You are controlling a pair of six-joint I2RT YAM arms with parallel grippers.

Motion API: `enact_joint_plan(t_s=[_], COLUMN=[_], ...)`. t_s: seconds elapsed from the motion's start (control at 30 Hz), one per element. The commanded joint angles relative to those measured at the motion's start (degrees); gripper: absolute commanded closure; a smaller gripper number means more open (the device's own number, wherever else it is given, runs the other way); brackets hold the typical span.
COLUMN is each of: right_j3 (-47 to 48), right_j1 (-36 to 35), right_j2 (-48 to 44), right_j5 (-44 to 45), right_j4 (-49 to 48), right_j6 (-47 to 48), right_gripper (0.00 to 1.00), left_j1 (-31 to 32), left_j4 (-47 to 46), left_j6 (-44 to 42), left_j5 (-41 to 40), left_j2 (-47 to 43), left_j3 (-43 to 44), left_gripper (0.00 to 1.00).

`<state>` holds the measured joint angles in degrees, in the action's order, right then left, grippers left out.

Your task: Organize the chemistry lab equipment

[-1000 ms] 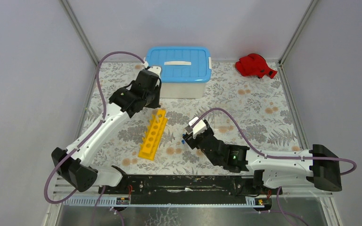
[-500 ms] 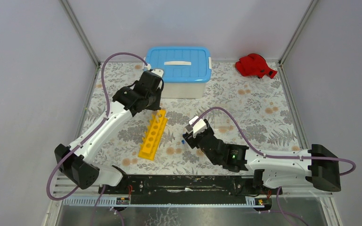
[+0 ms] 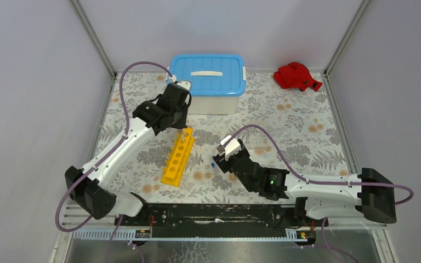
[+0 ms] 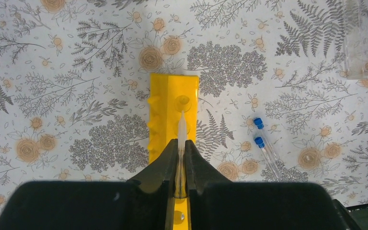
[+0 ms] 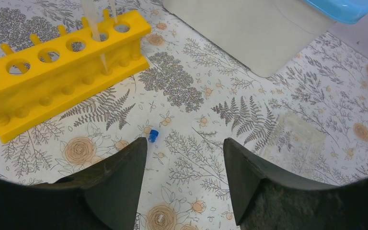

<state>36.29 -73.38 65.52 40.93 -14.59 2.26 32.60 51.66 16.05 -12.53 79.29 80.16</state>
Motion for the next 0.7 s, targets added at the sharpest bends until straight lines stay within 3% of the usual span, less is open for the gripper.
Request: enact_joint_plan(t_s=[0.0, 0.67], right_j3=[-0.3, -1.1], right_j1=[0.7, 1.7], right_j2=[-0.8, -0.8], right_j5=[0.1, -0.6], right_j4=[-3.1, -3.5], right_j6=[-1.2, -1.6], right_gripper=[0.33, 0.28], left_j1=[0.3, 0.2], left_j4=[-2.5, -6.6], left_j6=[-0.8, -1.1], left_j5=[-1.6, -2.0], left_j2=[1.2, 2.0], left_j3=[-1.0, -3.4], left_gripper=[0.99, 0.99])
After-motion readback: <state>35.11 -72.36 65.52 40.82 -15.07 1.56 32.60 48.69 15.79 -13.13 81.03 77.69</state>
